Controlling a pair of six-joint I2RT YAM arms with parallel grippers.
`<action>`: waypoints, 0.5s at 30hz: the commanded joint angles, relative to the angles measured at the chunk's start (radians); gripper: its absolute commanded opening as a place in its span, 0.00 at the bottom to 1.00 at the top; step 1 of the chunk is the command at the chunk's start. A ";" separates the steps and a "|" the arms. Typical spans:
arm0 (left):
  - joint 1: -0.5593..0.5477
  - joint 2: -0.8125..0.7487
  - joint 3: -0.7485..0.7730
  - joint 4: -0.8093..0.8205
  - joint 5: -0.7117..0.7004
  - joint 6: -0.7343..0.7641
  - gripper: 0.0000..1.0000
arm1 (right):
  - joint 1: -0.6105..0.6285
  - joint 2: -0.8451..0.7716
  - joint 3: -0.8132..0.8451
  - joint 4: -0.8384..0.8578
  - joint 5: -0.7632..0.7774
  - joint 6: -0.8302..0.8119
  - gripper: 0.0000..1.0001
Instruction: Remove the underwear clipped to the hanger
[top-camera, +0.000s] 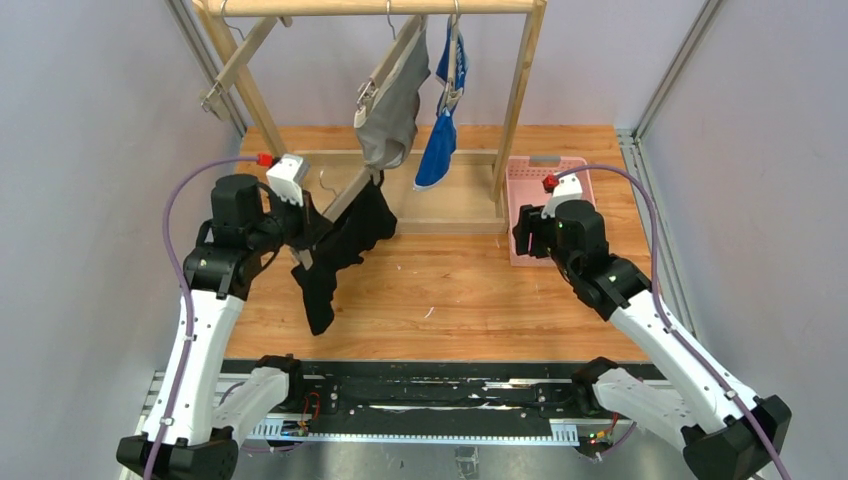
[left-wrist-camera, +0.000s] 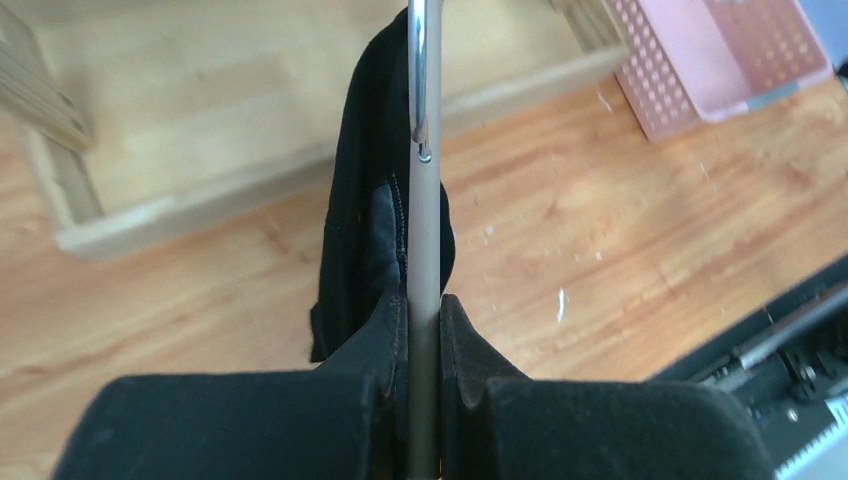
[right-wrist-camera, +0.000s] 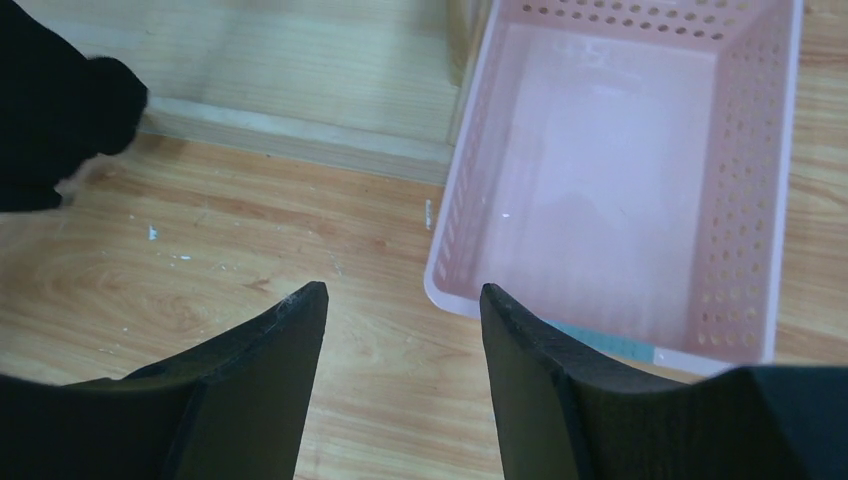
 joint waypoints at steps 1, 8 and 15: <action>0.002 -0.051 -0.089 -0.037 0.135 -0.002 0.00 | 0.016 0.050 0.048 0.095 -0.093 -0.017 0.60; -0.050 -0.075 -0.162 -0.109 0.294 -0.012 0.00 | 0.016 0.149 0.110 0.135 -0.198 -0.019 0.61; -0.080 -0.089 -0.143 -0.088 0.307 -0.012 0.00 | 0.016 0.183 0.137 0.152 -0.247 0.006 0.61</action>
